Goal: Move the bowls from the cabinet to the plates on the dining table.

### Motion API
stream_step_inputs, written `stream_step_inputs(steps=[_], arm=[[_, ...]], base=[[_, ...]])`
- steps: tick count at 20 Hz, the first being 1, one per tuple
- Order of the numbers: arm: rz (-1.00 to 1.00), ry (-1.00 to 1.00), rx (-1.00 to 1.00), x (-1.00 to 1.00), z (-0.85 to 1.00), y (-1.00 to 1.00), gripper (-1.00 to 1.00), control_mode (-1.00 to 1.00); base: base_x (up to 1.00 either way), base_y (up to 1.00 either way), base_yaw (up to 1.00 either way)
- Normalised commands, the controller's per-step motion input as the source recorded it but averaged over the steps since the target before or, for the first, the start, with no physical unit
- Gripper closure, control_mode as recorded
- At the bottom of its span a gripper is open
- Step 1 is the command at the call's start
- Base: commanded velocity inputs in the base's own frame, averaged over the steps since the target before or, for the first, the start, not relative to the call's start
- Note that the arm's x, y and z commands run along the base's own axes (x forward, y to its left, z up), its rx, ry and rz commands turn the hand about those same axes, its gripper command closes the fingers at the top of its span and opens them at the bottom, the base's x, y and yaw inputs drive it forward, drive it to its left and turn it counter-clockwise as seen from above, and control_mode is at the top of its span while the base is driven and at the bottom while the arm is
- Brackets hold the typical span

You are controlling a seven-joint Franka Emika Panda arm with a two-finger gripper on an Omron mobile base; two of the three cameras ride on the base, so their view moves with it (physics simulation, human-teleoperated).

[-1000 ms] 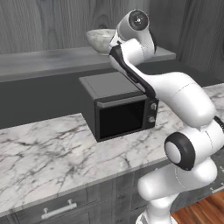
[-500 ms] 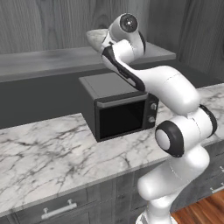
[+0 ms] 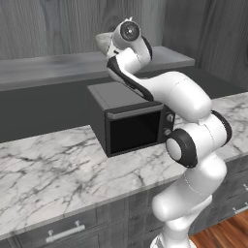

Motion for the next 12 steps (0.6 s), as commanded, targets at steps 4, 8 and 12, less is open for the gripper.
stream_step_inputs(steps=[4, 8, 12], arm=[[0.08, -0.03, -0.21, 0.28, 0.00, -0.33, -1.00, -1.00], [0.08, -0.01, -0.17, 0.28, 0.00, -0.35, -1.00, -1.00], [0.10, 0.02, -0.03, 0.17, -0.38, -0.20, -1.00, -1.00]], base=[[0.00, 0.00, 0.00], [0.00, 0.00, 0.00], [0.00, 0.00, 0.00]])
